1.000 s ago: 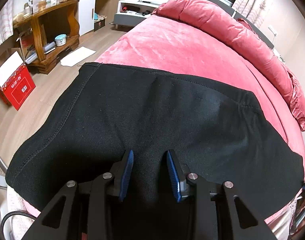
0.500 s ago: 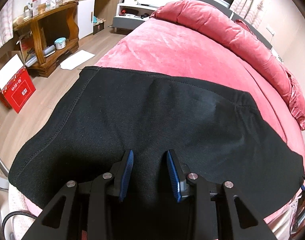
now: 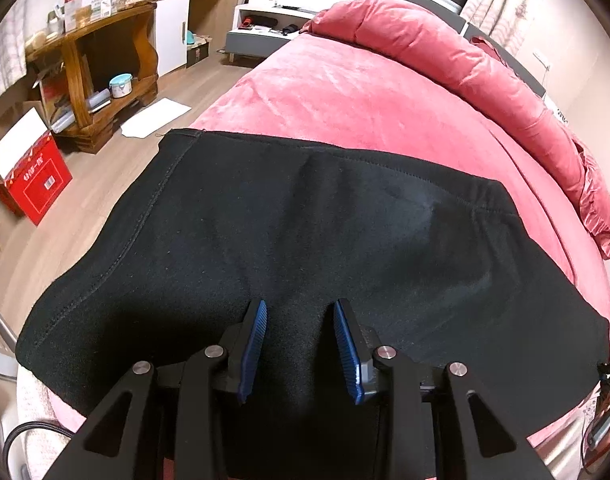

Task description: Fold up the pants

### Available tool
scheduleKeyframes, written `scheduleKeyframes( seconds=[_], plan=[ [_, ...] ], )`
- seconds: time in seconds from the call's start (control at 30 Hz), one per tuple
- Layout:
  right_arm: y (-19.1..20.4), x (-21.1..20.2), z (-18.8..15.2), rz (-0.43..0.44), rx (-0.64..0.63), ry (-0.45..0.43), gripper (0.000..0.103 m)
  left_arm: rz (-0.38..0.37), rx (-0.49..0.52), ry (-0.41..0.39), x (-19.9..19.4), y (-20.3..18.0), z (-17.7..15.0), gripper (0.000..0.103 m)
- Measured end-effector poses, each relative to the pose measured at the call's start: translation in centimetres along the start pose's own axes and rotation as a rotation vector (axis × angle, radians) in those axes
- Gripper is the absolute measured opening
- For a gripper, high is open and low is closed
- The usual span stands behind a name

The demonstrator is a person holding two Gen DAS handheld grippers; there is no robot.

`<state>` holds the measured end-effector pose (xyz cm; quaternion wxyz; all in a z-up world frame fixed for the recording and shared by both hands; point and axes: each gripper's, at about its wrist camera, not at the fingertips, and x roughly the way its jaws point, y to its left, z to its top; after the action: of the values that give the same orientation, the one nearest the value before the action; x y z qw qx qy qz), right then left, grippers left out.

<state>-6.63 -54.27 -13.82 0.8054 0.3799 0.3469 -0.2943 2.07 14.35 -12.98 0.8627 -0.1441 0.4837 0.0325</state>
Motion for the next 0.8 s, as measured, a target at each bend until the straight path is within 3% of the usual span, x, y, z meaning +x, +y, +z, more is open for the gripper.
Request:
scheduleKeyframes(
  seconds=[0.07,0.2,0.27,0.33,0.37,0.47,0.57,0.67,0.8],
  plan=[
    [-0.1,-1.1,0.3,0.024,0.039,-0.022,0.020,-0.005,-0.010,-0.006,-0.4,0.1,0.0,0.035],
    [2.2,-5.7,0.2,-0.080,-0.062,-0.183,0.023,-0.027,-0.008,-0.066,-2.4,-0.7,0.6,0.035],
    [5.1,-8.2,-0.7,-0.040,-0.181,-0.268,0.023,-0.072,0.025,-0.106,-3.5,-2.3,1.0,0.035],
    [8.4,-8.9,-2.1,0.046,-0.308,-0.271,0.023,-0.099,0.085,-0.119,-3.9,-4.3,1.4,0.035],
    [11.3,-8.6,-3.4,0.141,-0.414,-0.219,0.023,-0.112,0.117,-0.117,-3.8,-5.3,1.5,0.035],
    [17.1,-6.5,-7.3,0.348,-0.570,-0.041,0.023,-0.151,0.221,-0.090,-2.7,-8.7,1.6,0.035],
    [24.6,-3.7,-13.5,0.532,-0.743,0.173,0.023,-0.159,0.316,-0.068,-1.0,-11.5,1.8,0.035],
    [29.9,-1.7,-17.8,0.665,-0.793,0.329,0.023,-0.146,0.343,-0.041,1.0,-12.9,2.4,0.035],
    [37.1,1.7,-21.5,0.737,-0.816,0.496,0.023,-0.108,0.326,-0.016,3.2,-13.1,3.3,0.035]
  ],
)
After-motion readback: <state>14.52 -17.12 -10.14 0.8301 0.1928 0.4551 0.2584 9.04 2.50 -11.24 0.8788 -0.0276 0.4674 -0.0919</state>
